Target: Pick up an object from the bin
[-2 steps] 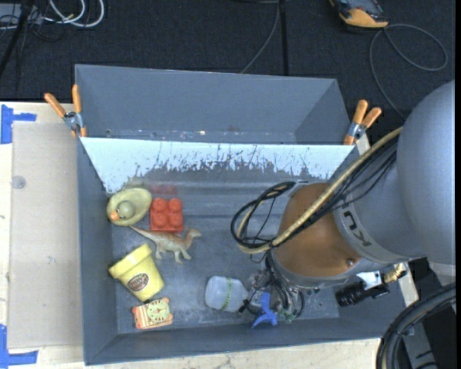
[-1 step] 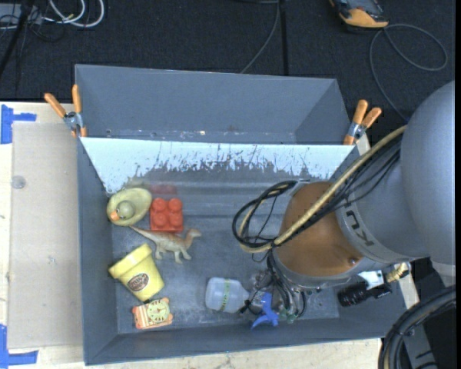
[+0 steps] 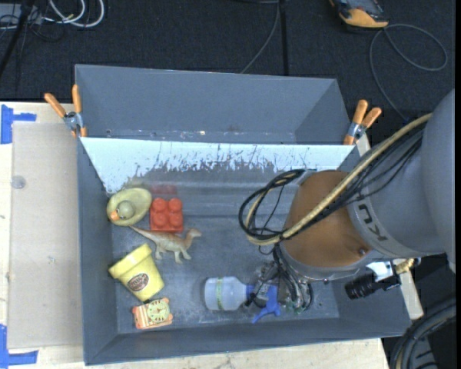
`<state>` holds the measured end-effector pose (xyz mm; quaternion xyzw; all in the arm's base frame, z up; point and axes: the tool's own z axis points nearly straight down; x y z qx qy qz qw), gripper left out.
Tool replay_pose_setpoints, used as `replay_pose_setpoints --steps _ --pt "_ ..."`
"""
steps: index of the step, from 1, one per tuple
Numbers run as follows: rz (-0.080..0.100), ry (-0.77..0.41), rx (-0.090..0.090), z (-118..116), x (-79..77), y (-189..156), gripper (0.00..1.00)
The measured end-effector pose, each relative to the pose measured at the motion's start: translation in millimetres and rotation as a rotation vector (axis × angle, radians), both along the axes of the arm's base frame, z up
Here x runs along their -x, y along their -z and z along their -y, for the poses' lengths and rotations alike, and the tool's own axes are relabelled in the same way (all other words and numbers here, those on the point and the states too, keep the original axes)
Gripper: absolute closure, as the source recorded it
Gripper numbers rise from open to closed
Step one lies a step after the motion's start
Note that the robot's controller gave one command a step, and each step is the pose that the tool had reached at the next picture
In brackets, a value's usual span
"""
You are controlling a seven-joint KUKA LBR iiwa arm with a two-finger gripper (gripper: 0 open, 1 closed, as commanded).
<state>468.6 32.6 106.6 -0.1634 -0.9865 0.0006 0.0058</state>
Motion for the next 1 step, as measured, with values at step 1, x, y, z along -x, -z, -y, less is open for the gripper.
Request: replay_pose_setpoints --steps 1 --pt "0.000 -0.001 0.000 0.0 0.3 -0.2 1.00"
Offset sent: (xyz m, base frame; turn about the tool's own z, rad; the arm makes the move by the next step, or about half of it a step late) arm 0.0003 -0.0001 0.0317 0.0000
